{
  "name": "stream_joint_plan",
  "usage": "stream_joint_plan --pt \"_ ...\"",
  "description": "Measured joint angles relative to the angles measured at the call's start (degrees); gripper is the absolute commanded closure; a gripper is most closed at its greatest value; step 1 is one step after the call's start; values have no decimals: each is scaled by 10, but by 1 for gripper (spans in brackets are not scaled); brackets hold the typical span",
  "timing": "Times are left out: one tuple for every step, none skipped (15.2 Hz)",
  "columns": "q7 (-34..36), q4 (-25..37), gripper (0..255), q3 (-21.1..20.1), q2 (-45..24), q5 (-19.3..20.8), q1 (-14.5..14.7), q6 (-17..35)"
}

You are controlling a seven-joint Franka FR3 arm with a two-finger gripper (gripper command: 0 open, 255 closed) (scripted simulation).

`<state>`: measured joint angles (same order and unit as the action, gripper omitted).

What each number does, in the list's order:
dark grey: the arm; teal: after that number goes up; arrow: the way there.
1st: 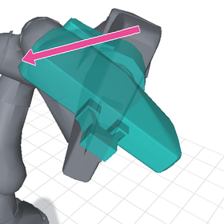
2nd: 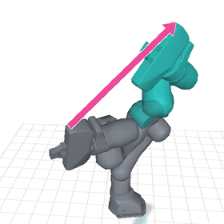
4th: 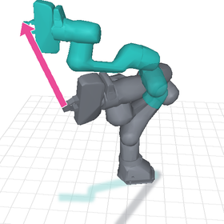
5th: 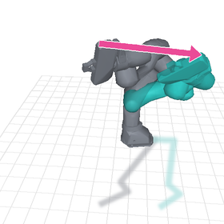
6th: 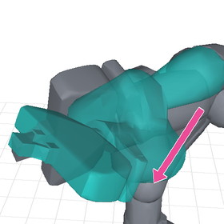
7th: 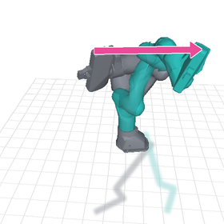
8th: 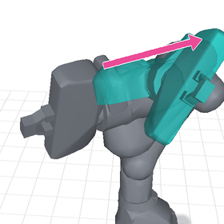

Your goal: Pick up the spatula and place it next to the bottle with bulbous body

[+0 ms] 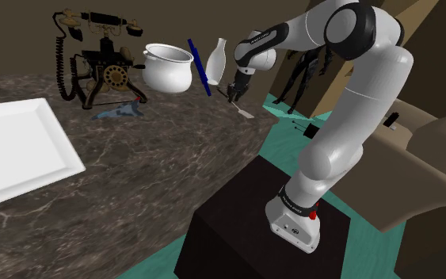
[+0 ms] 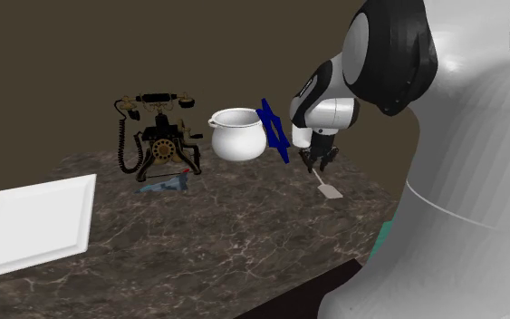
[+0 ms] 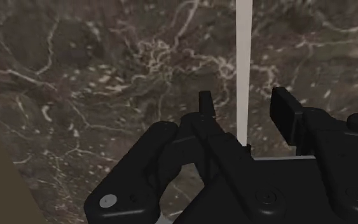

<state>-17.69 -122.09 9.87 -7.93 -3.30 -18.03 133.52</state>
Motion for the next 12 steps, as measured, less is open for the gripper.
stream_joint_plan --pt "0 0 0 0 0 0 0 0" --pt "0 0 0 0 0 0 0 0" --pt "0 0 0 0 0 0 0 0" --pt "0 0 0 0 0 0 0 0" --pt "0 0 0 0 0 0 0 0" --pt "2 5 0 0 5 2 1 -9" --pt "2 9 0 1 13 4 0 -22" --pt "4 15 0 2 26 7 0 -40" --pt "4 18 0 3 35 10 0 -52" --pt "5 22 0 3 38 10 0 -58" --pt "7 23 0 2 40 11 1 -62" --pt "7 25 0 2 41 11 1 -64"
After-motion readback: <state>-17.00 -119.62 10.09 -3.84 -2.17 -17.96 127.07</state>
